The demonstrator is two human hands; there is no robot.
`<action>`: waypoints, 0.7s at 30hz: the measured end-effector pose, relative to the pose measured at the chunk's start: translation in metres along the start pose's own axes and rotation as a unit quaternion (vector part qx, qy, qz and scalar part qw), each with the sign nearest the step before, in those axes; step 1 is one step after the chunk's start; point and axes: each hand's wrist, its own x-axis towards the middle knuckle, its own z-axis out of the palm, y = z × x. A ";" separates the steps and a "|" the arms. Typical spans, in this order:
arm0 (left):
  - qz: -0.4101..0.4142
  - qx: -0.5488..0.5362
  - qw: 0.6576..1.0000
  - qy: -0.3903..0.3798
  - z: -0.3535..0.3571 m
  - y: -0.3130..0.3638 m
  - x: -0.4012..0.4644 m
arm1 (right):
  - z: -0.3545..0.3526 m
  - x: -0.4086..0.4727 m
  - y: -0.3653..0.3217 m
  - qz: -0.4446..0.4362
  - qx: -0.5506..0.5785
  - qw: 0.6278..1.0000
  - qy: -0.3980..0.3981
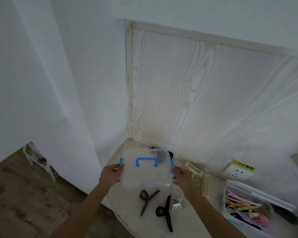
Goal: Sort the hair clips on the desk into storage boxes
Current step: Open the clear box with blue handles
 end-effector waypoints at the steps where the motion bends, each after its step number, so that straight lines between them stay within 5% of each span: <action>1: -0.027 -0.024 0.999 -0.008 -0.002 0.002 0.000 | -0.002 -0.001 -0.001 0.019 0.005 1.000 -0.004; 4: -0.034 0.024 0.999 -0.001 -0.008 -0.002 0.001 | -0.010 -0.001 0.002 0.058 -0.001 0.998 -0.005; 8: 0.138 0.241 0.957 0.087 -0.013 -0.009 -0.010 | -0.016 -0.005 0.000 -0.051 -0.100 0.993 0.043; 13: 0.145 0.383 0.912 0.013 -0.003 -0.002 -0.025 | -0.004 -0.019 -0.012 -0.041 -0.191 0.977 -0.092; 16: 0.171 0.386 0.906 0.031 -0.003 -0.007 -0.026 | -0.001 -0.024 -0.013 -0.031 -0.224 0.968 -0.111; 21: 0.175 0.285 0.941 0.041 -0.007 -0.008 -0.028 | -0.006 -0.029 -0.019 -0.069 -0.212 0.969 -0.108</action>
